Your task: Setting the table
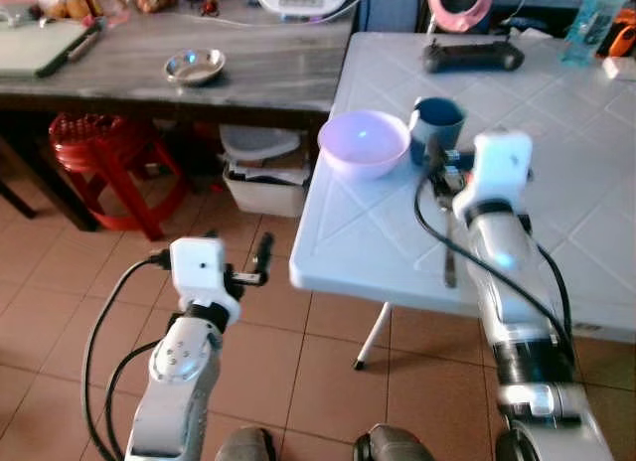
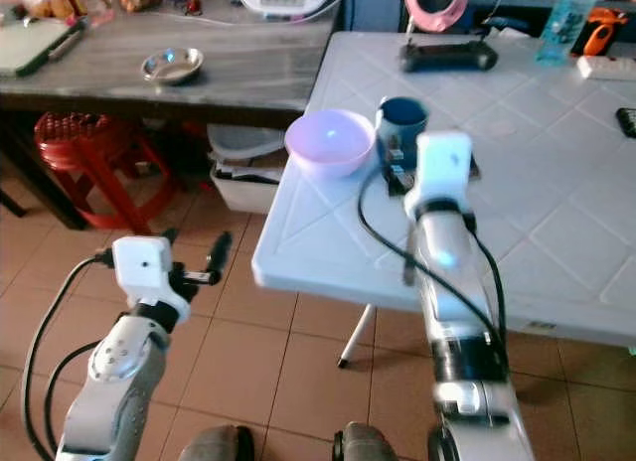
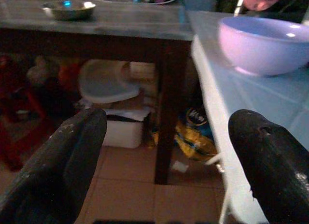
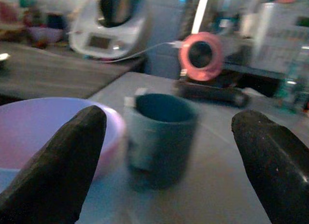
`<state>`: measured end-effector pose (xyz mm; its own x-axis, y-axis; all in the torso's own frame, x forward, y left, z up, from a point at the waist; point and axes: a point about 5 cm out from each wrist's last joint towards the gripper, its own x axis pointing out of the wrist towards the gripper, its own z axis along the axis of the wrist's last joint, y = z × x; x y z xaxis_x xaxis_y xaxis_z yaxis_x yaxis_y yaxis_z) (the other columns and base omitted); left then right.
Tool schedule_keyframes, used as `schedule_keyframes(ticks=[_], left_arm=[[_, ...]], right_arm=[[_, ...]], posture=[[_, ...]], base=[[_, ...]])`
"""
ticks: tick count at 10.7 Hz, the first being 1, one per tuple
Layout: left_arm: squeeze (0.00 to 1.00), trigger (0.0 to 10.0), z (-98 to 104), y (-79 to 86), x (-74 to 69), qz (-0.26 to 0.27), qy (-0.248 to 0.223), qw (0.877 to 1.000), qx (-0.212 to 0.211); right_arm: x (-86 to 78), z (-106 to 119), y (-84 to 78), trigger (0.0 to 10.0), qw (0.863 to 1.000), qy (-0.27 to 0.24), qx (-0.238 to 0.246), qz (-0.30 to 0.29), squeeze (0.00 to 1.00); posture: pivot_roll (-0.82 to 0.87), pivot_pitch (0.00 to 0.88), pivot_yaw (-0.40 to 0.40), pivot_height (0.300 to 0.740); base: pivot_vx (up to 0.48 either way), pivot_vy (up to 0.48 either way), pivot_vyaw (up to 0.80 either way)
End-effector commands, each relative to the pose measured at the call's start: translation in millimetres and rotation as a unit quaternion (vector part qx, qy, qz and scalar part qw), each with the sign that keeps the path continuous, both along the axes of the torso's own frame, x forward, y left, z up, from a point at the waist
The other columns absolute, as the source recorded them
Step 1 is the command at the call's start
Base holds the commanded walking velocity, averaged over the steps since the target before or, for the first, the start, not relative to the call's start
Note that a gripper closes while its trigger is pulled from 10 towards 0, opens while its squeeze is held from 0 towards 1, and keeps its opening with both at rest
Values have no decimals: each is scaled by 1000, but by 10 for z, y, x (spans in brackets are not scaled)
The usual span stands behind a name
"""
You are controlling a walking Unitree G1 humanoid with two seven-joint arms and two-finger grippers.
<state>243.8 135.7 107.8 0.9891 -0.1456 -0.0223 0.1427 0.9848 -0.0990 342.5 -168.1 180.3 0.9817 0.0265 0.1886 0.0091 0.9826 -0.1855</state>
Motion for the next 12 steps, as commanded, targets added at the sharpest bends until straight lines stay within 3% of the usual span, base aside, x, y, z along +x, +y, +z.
schedule_keyframes(ticks=[1, 3, 4, 6, 7, 11, 12], left_arm=[[0, 10000, 11, 70, -17, 18, 4, 1000, 3], [0, 10000, 17, 69, -25, 17, 13, 1000, 1], [0, 10000, 15, 75, -35, 18, 17, 1000, 1], [0, 10000, 7, 85, -46, 23, 23, 999, -2], [0, 10000, 7, 90, -37, 22, 26, 999, -2], [0, 10000, -3, 73, -10, 17, 33, 999, -6], [0, 10000, -6, 69, 4, 15, 33, 999, -7]], right_arm=[[61, 20, 99, 10000, 1000, 6, -10, 28, 0], [214, 108, 283, 10000, 994, 23, -39, 95, 0], [295, 202, 369, 10000, 991, 17, -54, 118, 1000], [359, 287, 484, 10000, 983, 20, -89, 158, 1000], [393, 265, 526, 10000, 978, 43, -103, 178, 0], [436, 85, 489, 10000, 956, 114, -160, 216, 0], [451, 45, 437, 2784, 950, 133, -189, 211, 0]], posture=[[-6, 133, 61, 740], [6, 161, 62, 740], [12, 172, 62, 740], [15, 175, 61, 740], [17, 174, 61, 740], [5, 169, 63, 740], [-1, 166, 62, 740]], base=[[0, 0, 0], [0, 0, 0], [0, 0, 0], [0, 0, 0], [0, 0, 0], [0, 0, 0], [0, 0, 0]])
